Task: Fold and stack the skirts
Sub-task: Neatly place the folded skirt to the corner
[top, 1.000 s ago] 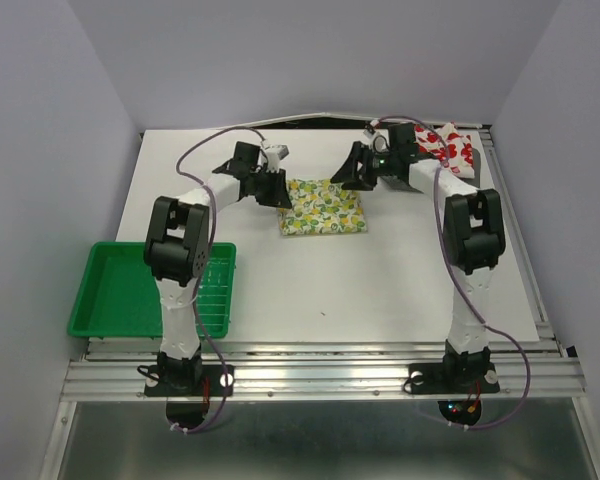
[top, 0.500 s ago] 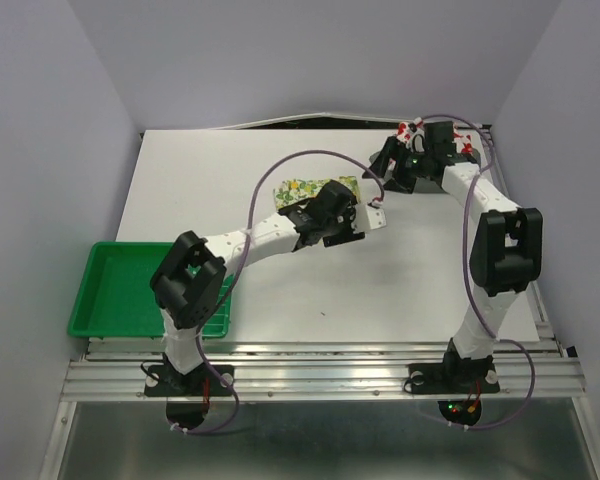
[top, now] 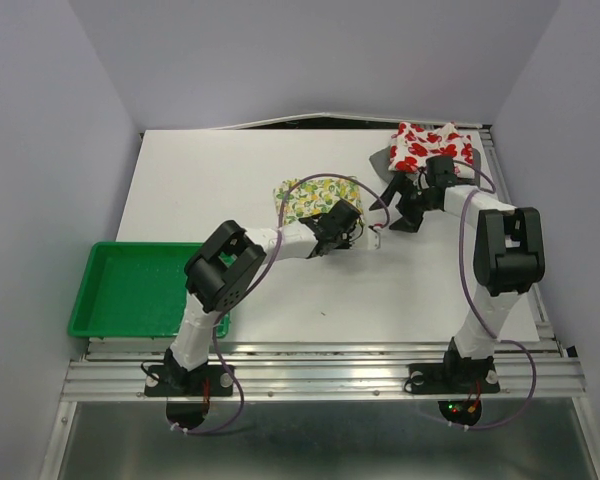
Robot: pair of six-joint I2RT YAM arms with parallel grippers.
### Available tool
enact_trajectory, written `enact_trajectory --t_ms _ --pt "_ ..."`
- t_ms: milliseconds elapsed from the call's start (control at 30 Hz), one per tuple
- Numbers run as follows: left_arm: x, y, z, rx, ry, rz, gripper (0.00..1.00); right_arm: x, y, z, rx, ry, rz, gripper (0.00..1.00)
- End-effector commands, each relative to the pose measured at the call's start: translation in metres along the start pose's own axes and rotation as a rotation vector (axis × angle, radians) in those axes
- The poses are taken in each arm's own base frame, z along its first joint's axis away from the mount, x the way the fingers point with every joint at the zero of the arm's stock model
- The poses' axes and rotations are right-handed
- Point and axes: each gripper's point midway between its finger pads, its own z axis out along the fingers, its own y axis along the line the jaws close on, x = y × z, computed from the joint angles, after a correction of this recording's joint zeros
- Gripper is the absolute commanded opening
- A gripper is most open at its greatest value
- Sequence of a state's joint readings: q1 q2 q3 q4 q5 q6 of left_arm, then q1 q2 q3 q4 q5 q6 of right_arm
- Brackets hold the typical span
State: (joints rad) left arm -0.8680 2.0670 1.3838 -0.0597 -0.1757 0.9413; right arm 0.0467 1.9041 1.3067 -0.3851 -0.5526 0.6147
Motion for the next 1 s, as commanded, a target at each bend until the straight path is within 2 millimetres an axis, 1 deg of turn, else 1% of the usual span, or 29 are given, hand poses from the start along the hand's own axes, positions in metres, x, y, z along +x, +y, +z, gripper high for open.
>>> enact_trajectory --t_ms 0,33,67,133,167,233,267,300,333,367,400,467,500,533,567,600,700,767,800,867,900,967 --pt "-0.007 0.012 0.003 -0.044 -0.024 0.012 0.35 -0.005 0.016 -0.009 -0.086 -0.044 0.018 0.94" --pt "-0.010 0.016 0.004 -0.060 -0.047 -0.010 0.31 0.000 0.012 -0.005 -0.094 -0.034 0.027 0.94" --pt "-0.011 0.016 0.004 -0.054 -0.056 -0.021 0.24 0.002 0.010 -0.003 -0.097 -0.028 0.032 0.94" --pt "-0.015 0.019 0.001 -0.040 -0.091 -0.058 0.17 0.007 0.007 0.001 -0.119 -0.022 0.042 0.94" --pt "-0.015 0.021 0.001 -0.028 -0.112 -0.075 0.09 0.005 0.010 0.002 -0.142 -0.033 0.036 0.94" --pt "-0.017 0.027 -0.003 -0.023 -0.138 -0.108 0.01 0.006 0.011 0.004 -0.162 -0.041 0.036 0.94" --pt "-0.019 0.031 -0.004 -0.021 -0.152 -0.135 0.00 0.010 0.007 0.006 -0.164 -0.037 0.048 0.94" --pt "-0.021 0.033 -0.005 -0.006 -0.174 -0.150 0.00 0.010 0.007 0.007 -0.174 -0.042 0.050 0.94" --pt "-0.020 0.038 -0.006 -0.002 -0.191 -0.173 0.00 0.007 0.010 0.007 -0.194 -0.058 0.055 0.94" --pt "-0.023 0.037 -0.008 0.033 -0.212 -0.198 0.00 0.008 0.009 0.009 -0.207 -0.065 0.054 0.94" --pt "-0.021 0.042 -0.011 0.035 -0.224 -0.219 0.00 0.004 0.013 0.009 -0.230 -0.085 0.058 0.95" --pt "-0.023 0.048 -0.015 0.046 -0.251 -0.246 0.00 0.003 0.014 0.011 -0.247 -0.101 0.069 0.96" --pt "-0.025 0.049 -0.016 0.058 -0.271 -0.267 0.00 0.005 0.012 0.013 -0.253 -0.101 0.082 0.97" --pt "-0.025 0.055 -0.019 0.052 -0.281 -0.283 0.00 0.000 0.015 0.013 -0.273 -0.123 0.086 0.97" --pt "-0.025 0.057 -0.019 0.056 -0.288 -0.297 0.00 0.002 0.018 0.015 -0.280 -0.122 0.083 0.97" --pt "-0.028 0.058 -0.021 0.067 -0.309 -0.311 0.00 0.000 0.017 0.018 -0.286 -0.132 0.092 0.98" --pt "-0.031 0.065 -0.024 0.081 -0.339 -0.337 0.00 0.007 0.027 0.028 -0.305 -0.126 0.090 0.99" --pt "-0.032 0.067 -0.024 0.083 -0.344 -0.348 0.00 0.007 0.033 0.034 -0.326 -0.144 0.105 1.00" --pt "-0.032 0.069 -0.024 0.086 -0.349 -0.353 0.00 0.006 0.042 0.036 -0.352 -0.164 0.088 1.00" --pt "-0.033 0.071 -0.024 0.089 -0.354 -0.371 0.00 0.010 0.046 0.044 -0.366 -0.169 0.104 1.00" --pt "-0.033 0.071 -0.023 0.090 -0.354 -0.376 0.00 0.017 0.053 0.050 -0.371 -0.160 0.091 1.00" --pt "-0.032 0.072 -0.022 0.092 -0.358 -0.389 0.00 0.018 0.057 0.060 -0.363 -0.162 0.113 1.00"
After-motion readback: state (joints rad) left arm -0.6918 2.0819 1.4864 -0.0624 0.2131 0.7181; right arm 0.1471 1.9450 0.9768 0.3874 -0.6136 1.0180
